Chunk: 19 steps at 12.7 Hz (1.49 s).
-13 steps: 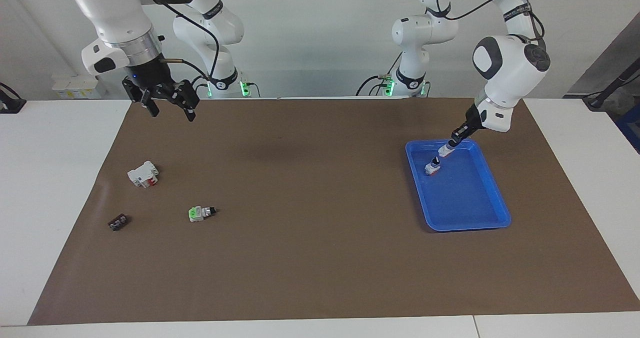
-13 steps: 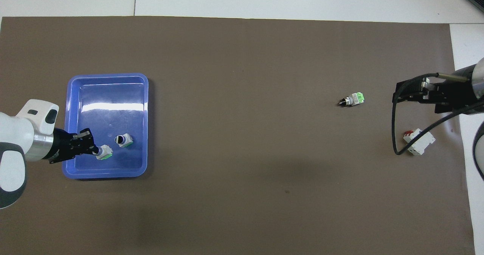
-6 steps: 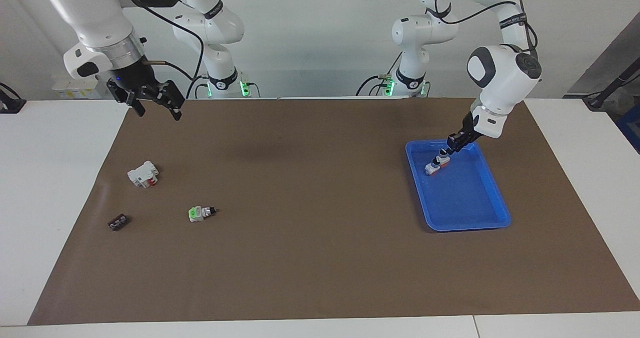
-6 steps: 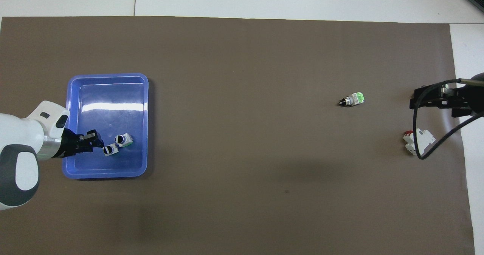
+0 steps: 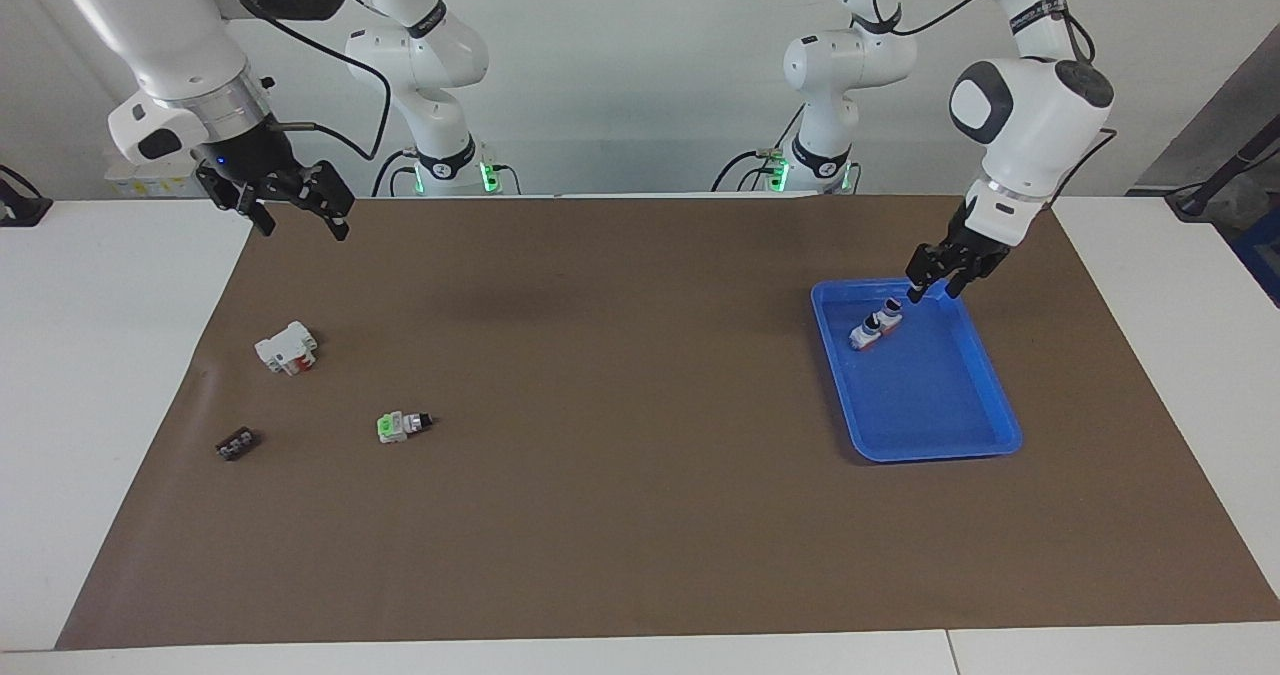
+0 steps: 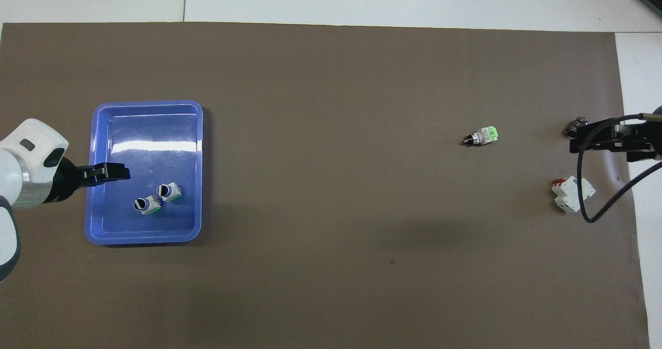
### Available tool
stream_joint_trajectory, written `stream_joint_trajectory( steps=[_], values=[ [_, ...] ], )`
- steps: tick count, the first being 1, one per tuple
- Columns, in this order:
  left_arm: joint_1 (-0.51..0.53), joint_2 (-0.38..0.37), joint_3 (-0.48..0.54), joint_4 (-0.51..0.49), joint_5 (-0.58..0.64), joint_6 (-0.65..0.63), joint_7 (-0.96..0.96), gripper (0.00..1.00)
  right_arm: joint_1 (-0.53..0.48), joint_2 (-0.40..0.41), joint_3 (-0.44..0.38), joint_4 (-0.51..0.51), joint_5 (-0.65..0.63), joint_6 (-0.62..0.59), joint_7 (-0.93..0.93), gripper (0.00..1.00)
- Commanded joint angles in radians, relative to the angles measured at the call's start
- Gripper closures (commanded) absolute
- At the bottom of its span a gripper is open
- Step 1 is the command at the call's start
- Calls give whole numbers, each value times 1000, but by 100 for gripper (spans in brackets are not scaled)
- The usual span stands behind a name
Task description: Turn and place switch with both arms
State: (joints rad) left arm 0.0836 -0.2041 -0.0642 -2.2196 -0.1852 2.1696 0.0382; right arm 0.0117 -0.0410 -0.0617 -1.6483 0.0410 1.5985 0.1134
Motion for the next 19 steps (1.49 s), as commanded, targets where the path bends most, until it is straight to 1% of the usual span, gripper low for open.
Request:
stream_joint_trajectory(
  steps=[1, 3, 4, 5, 7, 8, 9, 11, 12, 14, 16, 17, 19],
  values=[
    [-7, 0, -5, 137, 18, -112, 115, 2, -7, -39, 11, -50, -16, 14, -17, 0],
    [-13, 38, -9, 315, 20, -279, 131, 2, -4, -37, 13, -47, -21, 15, -23, 0],
    [-16, 70, -11, 410, 30, -365, 132, 1, 14, -37, 13, -45, -48, 12, -23, 0],
    [-30, 110, -16, 513, 67, -431, 132, 1, 22, -33, 13, -36, -68, 8, -24, 0],
    [-60, 188, -23, 691, 165, -520, 134, 0, 21, -34, 11, -36, -61, -3, -21, 0],
    [-76, 215, -25, 743, 176, -563, 134, 0, 21, -36, 11, -39, -61, -2, -21, 0],
    [-76, 207, -25, 748, 167, -574, 134, 0, 21, -37, 11, -41, -61, -2, -20, 0],
    [-74, 190, -22, 718, 164, -573, 135, 0, 21, -39, 10, -47, -58, -5, -18, 0],
    [-68, 175, -22, 683, 164, -561, 129, 0, 21, -40, 10, -47, -58, -5, -20, 0],
    [-76, 177, -23, 687, 165, -551, 129, 0, 19, -40, 10, -47, -58, -6, -21, 0],
    [-76, 184, -23, 705, 164, -566, 129, 0, 21, -40, 11, -41, -58, -3, -20, 0],
    [-76, 190, -23, 722, 165, -594, 127, 0, 21, -40, 10, -41, -58, -3, -20, 0],
    [-85, 215, -25, 791, 162, -695, 118, 0, 21, -40, 10, -41, -58, -3, -20, 0]
  ],
)
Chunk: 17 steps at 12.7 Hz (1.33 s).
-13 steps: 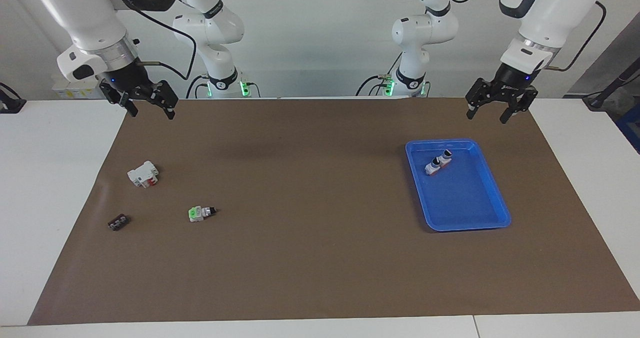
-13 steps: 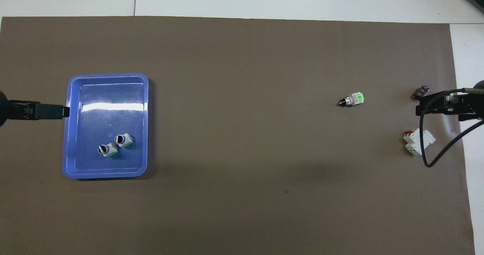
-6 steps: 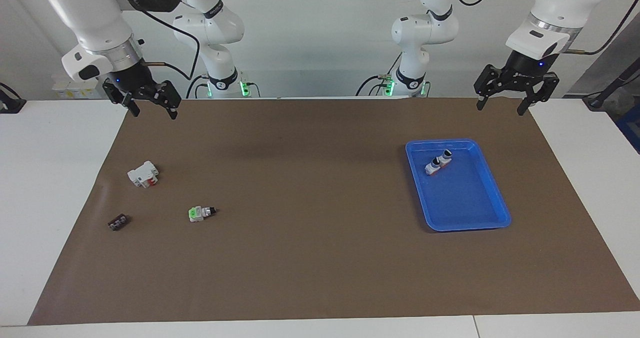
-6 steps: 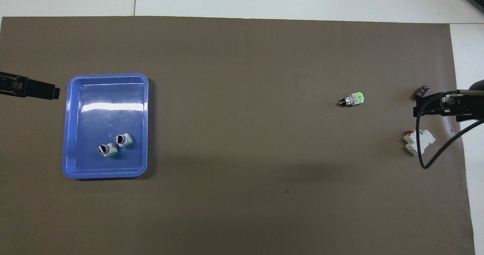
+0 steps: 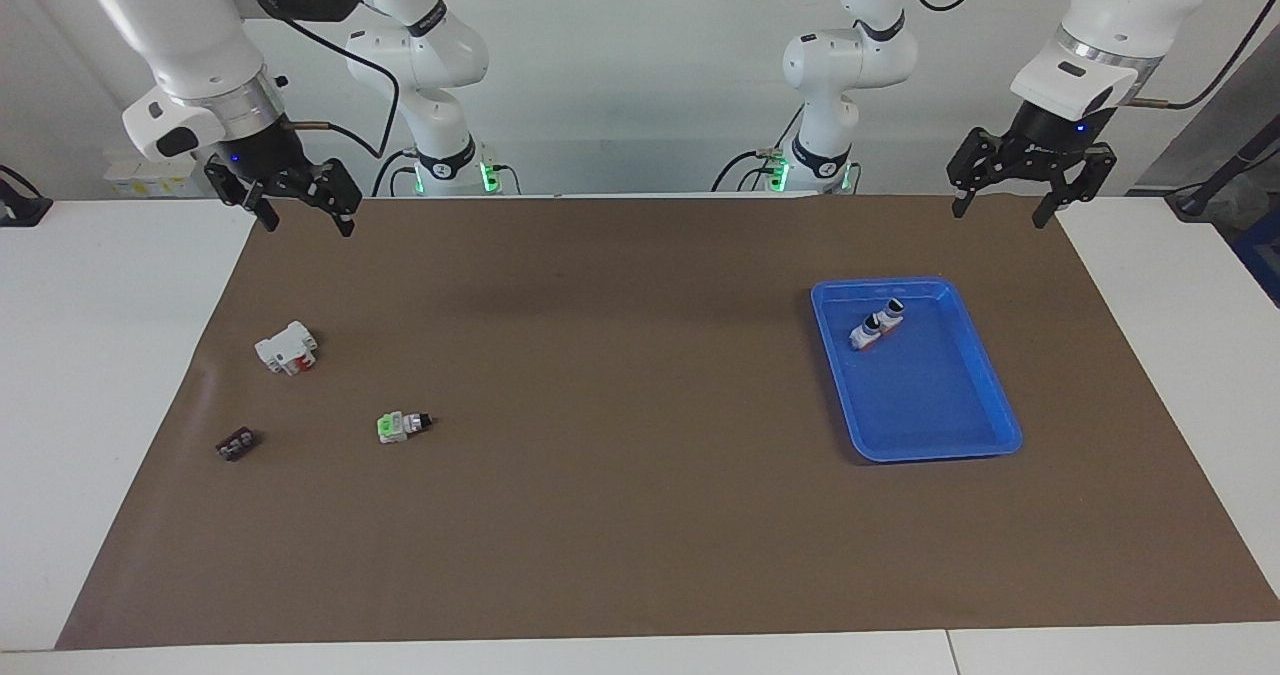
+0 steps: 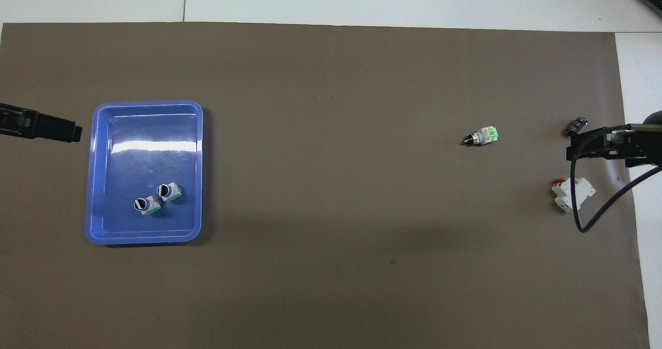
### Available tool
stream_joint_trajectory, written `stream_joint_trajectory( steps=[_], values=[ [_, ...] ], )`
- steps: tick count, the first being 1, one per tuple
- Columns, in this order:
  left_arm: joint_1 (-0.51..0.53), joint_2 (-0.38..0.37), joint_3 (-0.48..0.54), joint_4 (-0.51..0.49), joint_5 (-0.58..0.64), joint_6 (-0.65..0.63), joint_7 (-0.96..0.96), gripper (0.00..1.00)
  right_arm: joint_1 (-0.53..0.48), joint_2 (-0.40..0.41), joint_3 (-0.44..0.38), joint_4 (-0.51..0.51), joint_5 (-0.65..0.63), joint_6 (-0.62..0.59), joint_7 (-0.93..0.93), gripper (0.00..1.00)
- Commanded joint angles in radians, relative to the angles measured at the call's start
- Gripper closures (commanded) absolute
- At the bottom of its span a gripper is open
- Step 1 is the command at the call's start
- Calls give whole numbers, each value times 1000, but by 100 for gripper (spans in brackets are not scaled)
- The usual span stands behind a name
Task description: Turn and place switch with both arms
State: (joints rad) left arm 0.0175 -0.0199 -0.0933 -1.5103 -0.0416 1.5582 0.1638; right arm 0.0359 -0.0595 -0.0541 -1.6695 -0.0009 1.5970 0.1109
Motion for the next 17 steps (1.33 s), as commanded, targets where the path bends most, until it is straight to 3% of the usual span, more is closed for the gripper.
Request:
stream_joint_trajectory(
  steps=[1, 7, 14, 17],
  values=[
    [-8, 32, 6, 93, 16, -98, -12, 0, -2, -22, 2, -19, -16, -3, -17, 0],
    [-25, 46, 17, 116, 9, -95, -15, 0, -2, -22, 2, -19, -16, -2, -17, 0],
    [-128, 34, 50, 113, 5, -125, -110, 0, -2, -22, 2, -19, -16, -2, -17, 0],
    [-111, 37, 49, 111, 9, -122, -109, 0, -2, -22, 3, -19, -16, -2, -17, 0]
  ],
)
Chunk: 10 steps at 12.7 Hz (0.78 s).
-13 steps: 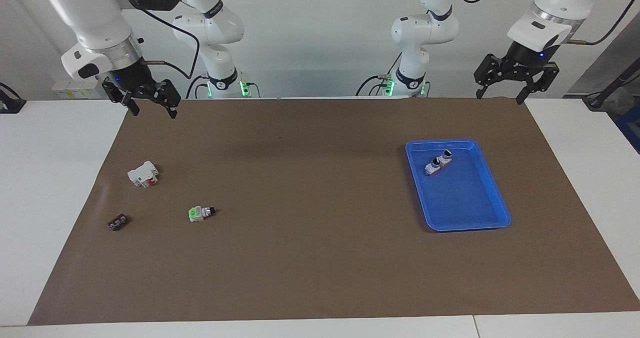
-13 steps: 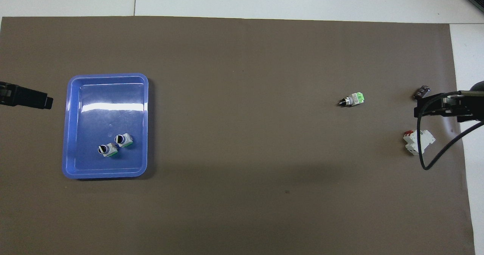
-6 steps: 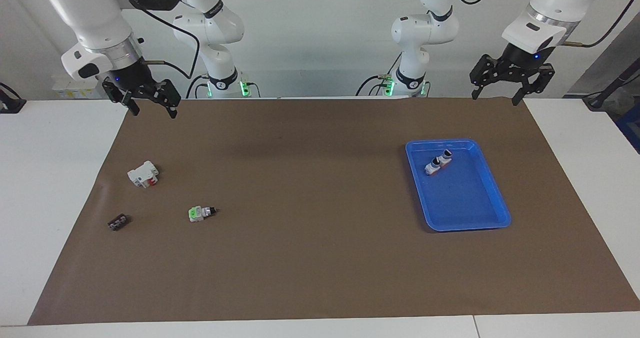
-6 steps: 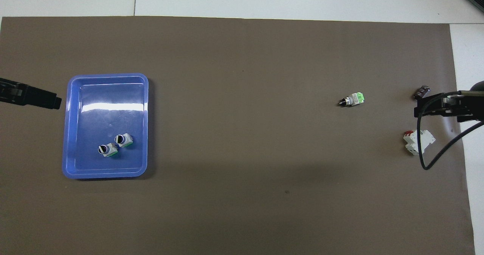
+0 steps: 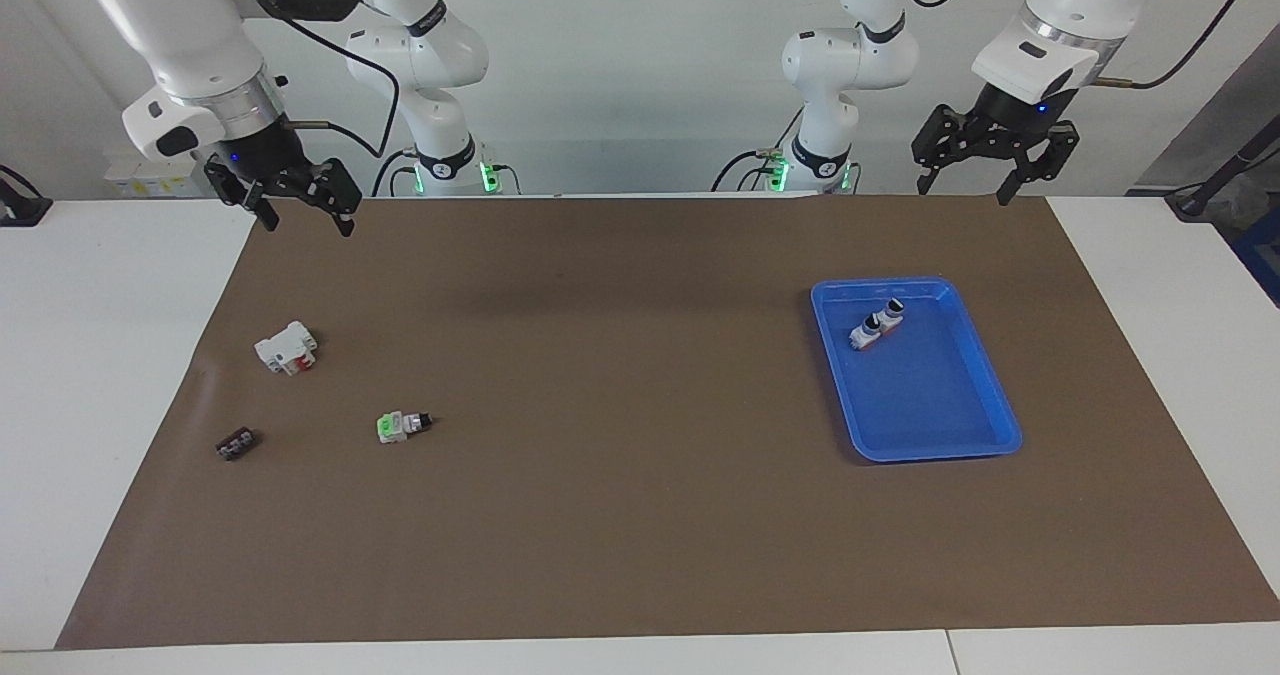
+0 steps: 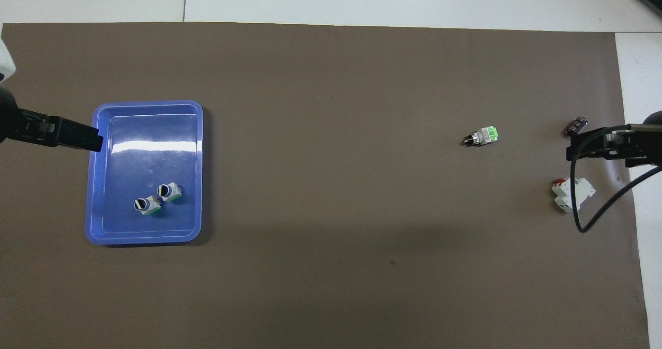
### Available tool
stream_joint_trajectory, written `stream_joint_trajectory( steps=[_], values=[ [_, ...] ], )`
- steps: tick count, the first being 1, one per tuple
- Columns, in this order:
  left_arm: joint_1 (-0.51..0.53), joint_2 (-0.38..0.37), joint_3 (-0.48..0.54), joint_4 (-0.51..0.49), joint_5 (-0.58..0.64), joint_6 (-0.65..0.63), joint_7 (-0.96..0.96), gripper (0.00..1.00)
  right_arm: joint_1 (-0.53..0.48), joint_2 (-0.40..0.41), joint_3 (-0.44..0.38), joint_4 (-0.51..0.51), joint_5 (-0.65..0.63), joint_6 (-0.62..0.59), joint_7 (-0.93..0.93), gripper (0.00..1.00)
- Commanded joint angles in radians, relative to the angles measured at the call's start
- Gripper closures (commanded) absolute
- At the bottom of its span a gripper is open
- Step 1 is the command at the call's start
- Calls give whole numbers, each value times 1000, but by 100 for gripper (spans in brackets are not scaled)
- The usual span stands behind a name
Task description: Turn and place switch with both arms
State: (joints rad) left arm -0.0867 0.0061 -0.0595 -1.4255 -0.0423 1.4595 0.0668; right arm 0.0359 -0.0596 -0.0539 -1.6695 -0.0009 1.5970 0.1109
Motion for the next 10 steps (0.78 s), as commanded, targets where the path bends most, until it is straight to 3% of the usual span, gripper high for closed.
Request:
stream_joint_trajectory(
  steps=[1, 10],
  values=[
    [-5, 11, 15, 26, 13, -31, -10, 0, -2, -22, 2, -19, -16, -2, -17, 0],
    [25, -20, 21, -21, 35, -56, -2, 0, -2, -22, 2, -19, -16, -2, -17, 0]
  ],
)
